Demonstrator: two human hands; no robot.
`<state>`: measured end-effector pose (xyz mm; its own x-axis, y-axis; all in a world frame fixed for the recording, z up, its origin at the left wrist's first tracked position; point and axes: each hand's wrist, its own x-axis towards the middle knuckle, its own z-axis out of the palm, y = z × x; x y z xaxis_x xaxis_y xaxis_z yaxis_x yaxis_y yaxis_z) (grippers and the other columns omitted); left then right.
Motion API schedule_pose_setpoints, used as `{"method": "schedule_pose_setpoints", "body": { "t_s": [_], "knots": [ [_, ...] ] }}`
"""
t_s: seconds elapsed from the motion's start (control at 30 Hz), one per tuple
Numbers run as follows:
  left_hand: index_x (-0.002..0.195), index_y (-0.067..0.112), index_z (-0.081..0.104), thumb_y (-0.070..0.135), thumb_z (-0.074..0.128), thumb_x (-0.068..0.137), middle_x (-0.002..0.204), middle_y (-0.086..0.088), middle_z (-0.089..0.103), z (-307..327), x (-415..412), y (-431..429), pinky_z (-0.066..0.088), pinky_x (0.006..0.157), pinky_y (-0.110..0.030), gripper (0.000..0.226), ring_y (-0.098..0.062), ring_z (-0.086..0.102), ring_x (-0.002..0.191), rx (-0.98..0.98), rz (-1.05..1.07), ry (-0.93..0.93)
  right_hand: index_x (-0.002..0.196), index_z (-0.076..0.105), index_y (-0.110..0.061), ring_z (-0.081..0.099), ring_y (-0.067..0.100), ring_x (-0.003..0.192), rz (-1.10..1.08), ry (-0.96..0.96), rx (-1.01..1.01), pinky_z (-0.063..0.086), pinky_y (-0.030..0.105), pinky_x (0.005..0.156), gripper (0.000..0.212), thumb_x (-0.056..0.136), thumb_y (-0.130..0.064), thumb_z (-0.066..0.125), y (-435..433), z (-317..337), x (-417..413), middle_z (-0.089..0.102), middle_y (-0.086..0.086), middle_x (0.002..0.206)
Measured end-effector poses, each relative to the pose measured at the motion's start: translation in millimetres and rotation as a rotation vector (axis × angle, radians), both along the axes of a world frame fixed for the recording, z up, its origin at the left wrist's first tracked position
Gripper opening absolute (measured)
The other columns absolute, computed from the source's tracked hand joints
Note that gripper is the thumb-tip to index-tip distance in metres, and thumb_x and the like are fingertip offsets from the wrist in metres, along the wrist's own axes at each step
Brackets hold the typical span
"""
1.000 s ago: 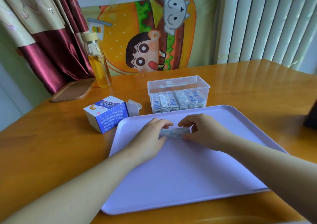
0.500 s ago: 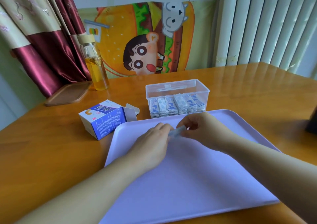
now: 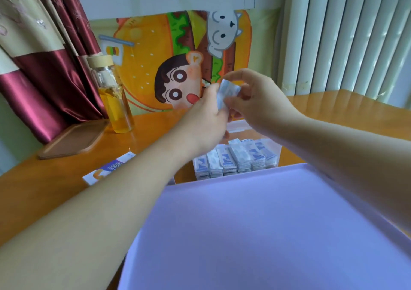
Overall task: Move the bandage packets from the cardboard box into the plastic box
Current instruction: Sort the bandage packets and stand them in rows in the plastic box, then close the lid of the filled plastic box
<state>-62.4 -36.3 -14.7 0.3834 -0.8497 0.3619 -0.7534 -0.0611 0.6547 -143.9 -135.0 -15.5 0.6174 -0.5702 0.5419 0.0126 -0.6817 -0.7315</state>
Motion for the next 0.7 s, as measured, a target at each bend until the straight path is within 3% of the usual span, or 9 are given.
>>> {"method": "schedule_pose_setpoints", "body": {
  "t_s": [0.07, 0.17, 0.23, 0.27, 0.33, 0.4, 0.5, 0.6, 0.7],
  "knots": [
    [0.146, 0.026, 0.023, 0.021, 0.037, 0.098, 0.108, -0.001, 0.059, 7, 19, -14, 0.051, 0.071, -0.033, 0.051, -0.014, 0.057, 0.078, 0.068, 0.063, -0.043, 0.109, 0.054, -0.027, 0.056, 0.020, 0.059, -0.035, 0.052, 0.019, 0.055, 0.039, 0.068, 0.035, 0.086, 0.000, 0.055, -21, 4, 19, 0.063, 0.010, 0.078],
    [0.145, 0.025, 0.022, 0.022, 0.042, 0.093, 0.098, -0.007, 0.061, 3, 43, -24, 0.036, 0.053, -0.029, 0.056, -0.015, 0.049, 0.067, 0.214, 0.177, -0.147, 0.117, 0.054, -0.023, 0.049, 0.013, 0.059, -0.131, 0.241, 0.021, 0.046, 0.021, 0.051, 0.035, 0.087, -0.006, 0.056, -46, 0, 42, 0.054, 0.002, 0.084],
    [0.136, 0.025, 0.031, 0.022, 0.042, 0.093, 0.081, -0.001, 0.059, -6, 51, -28, 0.039, 0.056, -0.032, 0.045, -0.015, 0.048, 0.061, 0.281, 0.156, -0.166, 0.117, 0.055, -0.022, 0.050, 0.016, 0.061, -0.126, 0.359, 0.054, 0.043, 0.023, 0.053, 0.035, 0.087, -0.006, 0.057, -55, -8, 54, 0.053, 0.001, 0.078],
    [0.129, 0.026, 0.036, 0.023, 0.041, 0.093, 0.079, 0.001, 0.060, -12, 55, -30, 0.044, 0.066, -0.036, 0.036, -0.014, 0.048, 0.061, 0.319, 0.139, -0.170, 0.116, 0.055, -0.022, 0.051, 0.017, 0.062, -0.105, 0.412, 0.076, 0.044, 0.026, 0.055, 0.034, 0.086, -0.005, 0.057, -57, -13, 59, 0.055, 0.001, 0.077],
    [0.111, 0.031, 0.045, 0.024, 0.038, 0.094, 0.090, 0.004, 0.068, -21, 64, -35, 0.036, 0.099, -0.053, 0.019, -0.016, 0.055, 0.074, 0.394, 0.125, -0.188, 0.116, 0.055, -0.023, 0.052, 0.017, 0.061, -0.055, 0.524, 0.088, 0.046, 0.027, 0.057, 0.036, 0.085, -0.004, 0.058, -60, -23, 70, 0.059, 0.005, 0.076],
    [0.098, 0.034, 0.056, 0.025, 0.032, 0.095, 0.101, 0.009, 0.067, -28, 71, -38, 0.006, 0.112, -0.062, 0.025, -0.020, 0.055, 0.104, 0.473, 0.142, -0.249, 0.114, 0.054, -0.024, 0.052, 0.016, 0.060, -0.012, 0.623, 0.072, 0.047, 0.025, 0.057, 0.035, 0.086, -0.005, 0.059, -63, -34, 79, 0.059, 0.004, 0.070],
    [0.096, 0.032, 0.068, 0.022, 0.026, 0.097, 0.110, 0.008, 0.063, -31, 69, -40, -0.015, 0.107, -0.065, 0.043, -0.022, 0.043, 0.121, 0.606, 0.128, -0.339, 0.109, 0.051, -0.027, 0.056, 0.020, 0.067, 0.031, 0.722, 0.070, 0.049, 0.028, 0.062, 0.035, 0.085, -0.002, 0.057, -62, -42, 84, 0.061, 0.008, 0.075],
    [0.112, 0.027, 0.065, 0.020, 0.021, 0.100, 0.130, 0.002, 0.052, -34, 69, -42, -0.015, 0.102, -0.071, 0.046, -0.027, 0.031, 0.132, 0.740, 0.090, -0.479, 0.107, 0.048, -0.027, 0.059, 0.023, 0.077, 0.071, 0.809, 0.065, 0.049, 0.028, 0.066, 0.035, 0.085, -0.002, 0.058, -58, -47, 88, 0.063, 0.010, 0.086],
    [0.118, 0.024, 0.058, 0.023, 0.023, 0.102, 0.130, 0.001, 0.050, -37, 71, -44, -0.009, 0.098, -0.077, 0.039, -0.030, 0.030, 0.133, 0.837, 0.060, -0.572, 0.110, 0.051, -0.026, 0.059, 0.022, 0.081, 0.079, 0.866, 0.020, 0.049, 0.028, 0.069, 0.034, 0.085, -0.005, 0.061, -55, -49, 89, 0.063, 0.009, 0.092]
  ]
}}
